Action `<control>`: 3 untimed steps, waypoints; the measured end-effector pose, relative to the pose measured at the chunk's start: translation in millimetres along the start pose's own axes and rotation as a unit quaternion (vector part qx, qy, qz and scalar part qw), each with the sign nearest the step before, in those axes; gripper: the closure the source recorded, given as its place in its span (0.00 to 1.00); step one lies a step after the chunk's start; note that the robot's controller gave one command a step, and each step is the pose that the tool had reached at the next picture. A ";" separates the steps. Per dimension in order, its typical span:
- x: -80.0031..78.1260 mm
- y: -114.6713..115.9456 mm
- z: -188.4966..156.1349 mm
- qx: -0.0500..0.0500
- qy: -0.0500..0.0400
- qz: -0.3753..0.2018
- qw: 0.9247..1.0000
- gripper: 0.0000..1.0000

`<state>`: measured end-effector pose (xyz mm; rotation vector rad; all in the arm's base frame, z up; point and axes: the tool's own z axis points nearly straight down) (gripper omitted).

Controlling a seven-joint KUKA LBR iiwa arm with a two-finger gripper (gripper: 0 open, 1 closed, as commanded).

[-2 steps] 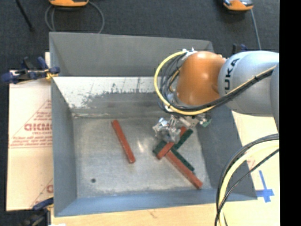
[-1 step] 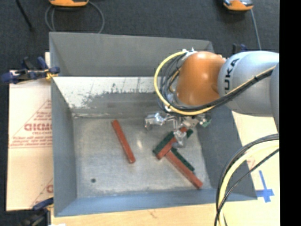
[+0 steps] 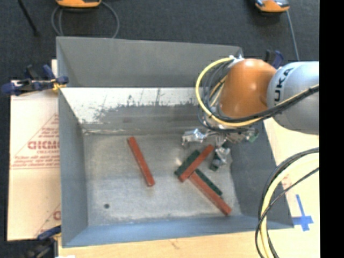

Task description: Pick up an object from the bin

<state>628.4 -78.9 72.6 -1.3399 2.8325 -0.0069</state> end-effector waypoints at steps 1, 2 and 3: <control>-3.0 0.3 -3.3 0.000 -0.001 0.000 1.000 1.00; -10.6 -4.8 -108.3 0.001 -0.001 -0.079 0.997 1.00; -12.0 -20.3 -213.1 -0.001 0.000 -0.373 0.928 1.00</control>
Offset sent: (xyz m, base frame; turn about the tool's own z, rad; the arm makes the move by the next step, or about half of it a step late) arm 0.0000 0.0000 0.0000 0.0000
